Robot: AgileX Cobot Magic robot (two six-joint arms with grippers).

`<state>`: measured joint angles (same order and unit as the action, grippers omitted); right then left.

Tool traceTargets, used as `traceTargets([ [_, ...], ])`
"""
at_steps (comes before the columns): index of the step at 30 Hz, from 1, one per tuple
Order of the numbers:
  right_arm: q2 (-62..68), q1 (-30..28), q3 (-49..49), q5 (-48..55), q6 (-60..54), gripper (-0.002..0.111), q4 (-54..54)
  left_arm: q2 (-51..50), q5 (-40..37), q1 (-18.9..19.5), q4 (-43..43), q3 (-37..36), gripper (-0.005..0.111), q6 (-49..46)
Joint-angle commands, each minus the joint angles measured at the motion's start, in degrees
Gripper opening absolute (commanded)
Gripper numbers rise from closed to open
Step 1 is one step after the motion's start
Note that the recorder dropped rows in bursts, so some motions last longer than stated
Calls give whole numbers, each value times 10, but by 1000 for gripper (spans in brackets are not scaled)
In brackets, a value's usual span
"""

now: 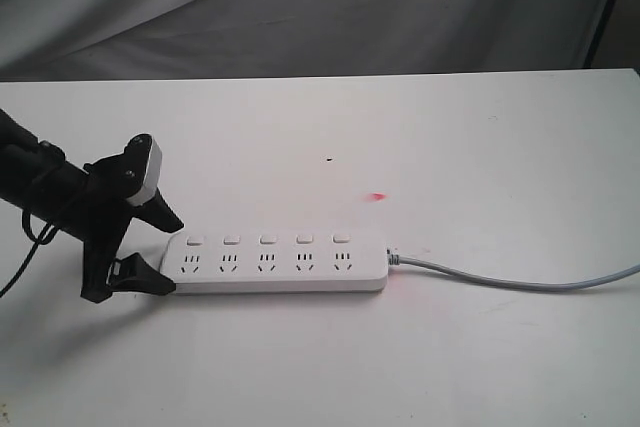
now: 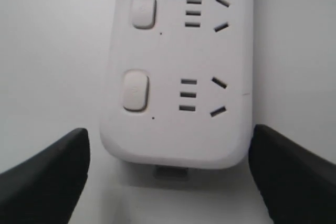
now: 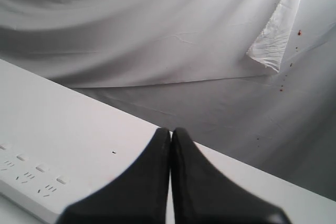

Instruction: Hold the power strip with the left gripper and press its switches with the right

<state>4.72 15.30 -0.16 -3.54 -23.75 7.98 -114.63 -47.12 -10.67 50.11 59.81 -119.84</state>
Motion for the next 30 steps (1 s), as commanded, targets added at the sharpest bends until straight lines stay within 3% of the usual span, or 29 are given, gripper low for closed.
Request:
traceTargets([
  [1, -3, 1, 2, 0, 2, 0, -3, -1, -7, -2, 4, 2, 78, -1],
  [10, -3, 1, 2, 0, 2, 0, -3, -5, 8, -26, 2, 2, 78, 11],
  [24, -3, 1, 2, 0, 2, 0, -3, -10, -4, -26, -27, 2, 78, 28],
  [30, -3, 1, 2, 0, 2, 0, -3, -10, -4, -26, -29, 2, 72, 28],
])
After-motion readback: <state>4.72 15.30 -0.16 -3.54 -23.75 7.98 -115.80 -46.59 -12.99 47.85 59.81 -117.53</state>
